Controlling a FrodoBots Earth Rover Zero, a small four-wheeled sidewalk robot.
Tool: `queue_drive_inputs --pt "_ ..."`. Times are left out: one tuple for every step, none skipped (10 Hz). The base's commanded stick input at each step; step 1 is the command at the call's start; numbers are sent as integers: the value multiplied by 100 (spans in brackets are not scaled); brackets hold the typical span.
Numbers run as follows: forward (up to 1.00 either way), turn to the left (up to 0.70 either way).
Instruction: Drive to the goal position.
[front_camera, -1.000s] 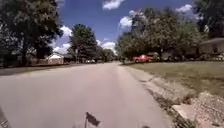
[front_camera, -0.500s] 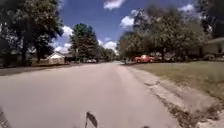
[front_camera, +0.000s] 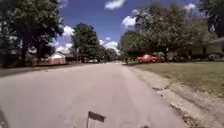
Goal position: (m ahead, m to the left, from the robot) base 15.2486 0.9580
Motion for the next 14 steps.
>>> queue_drive_inputs --pt "85 -24" --pt "85 -6" --pt "85 2" --pt "85 2" --pt "85 2" --pt "85 2" --pt "85 2" --pt "85 2" --pt "85 2" --pt "85 2" --pt "85 2" --pt "85 2" --pt "85 2" --pt "85 2"
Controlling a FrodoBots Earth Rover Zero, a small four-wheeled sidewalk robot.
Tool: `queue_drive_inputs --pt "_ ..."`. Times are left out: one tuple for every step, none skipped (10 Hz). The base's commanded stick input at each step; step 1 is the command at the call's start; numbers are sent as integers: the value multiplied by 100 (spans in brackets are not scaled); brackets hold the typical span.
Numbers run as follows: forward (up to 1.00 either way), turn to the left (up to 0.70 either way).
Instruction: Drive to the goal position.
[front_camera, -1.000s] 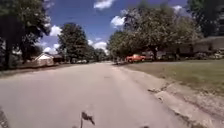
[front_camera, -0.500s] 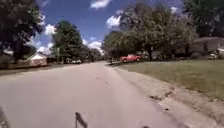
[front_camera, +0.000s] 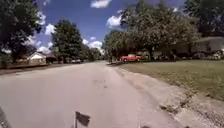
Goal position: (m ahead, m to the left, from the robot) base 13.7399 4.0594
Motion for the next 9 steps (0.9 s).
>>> queue_drive_inputs --pt "85 2" --pt "85 2" --pt "85 2" --pt "85 2" --pt "85 2" --pt "85 2" --pt "85 2" --pt "85 2" --pt "85 2"
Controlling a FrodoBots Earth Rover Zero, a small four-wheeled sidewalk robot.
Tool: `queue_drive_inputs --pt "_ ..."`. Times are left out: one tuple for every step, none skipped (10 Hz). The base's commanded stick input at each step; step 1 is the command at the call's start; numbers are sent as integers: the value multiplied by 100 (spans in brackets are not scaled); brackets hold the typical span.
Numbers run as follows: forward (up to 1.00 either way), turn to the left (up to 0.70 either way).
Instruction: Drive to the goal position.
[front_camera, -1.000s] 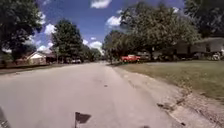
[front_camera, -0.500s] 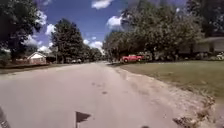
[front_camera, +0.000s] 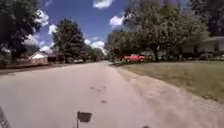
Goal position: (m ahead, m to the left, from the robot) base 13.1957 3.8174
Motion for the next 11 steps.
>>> queue_drive_inputs --pt "85 2" --pt "85 2" --pt "85 2" --pt "85 2" --pt "85 2" --pt "85 2" --pt "85 2" --pt "85 2" --pt "85 2" --pt "85 2" --pt "85 2"
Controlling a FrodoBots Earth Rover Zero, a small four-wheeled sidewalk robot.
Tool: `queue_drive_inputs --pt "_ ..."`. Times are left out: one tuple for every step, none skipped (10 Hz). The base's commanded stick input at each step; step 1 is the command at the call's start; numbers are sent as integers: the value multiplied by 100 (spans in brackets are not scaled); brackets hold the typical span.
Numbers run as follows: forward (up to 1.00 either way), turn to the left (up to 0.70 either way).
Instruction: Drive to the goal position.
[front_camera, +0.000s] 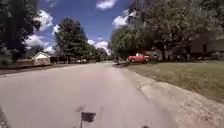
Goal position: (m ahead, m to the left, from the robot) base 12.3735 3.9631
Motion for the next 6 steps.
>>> queue_drive_inputs --pt "85 2" --pt "85 2" --pt "85 2" --pt "85 2" --pt "85 2" --pt "85 2"
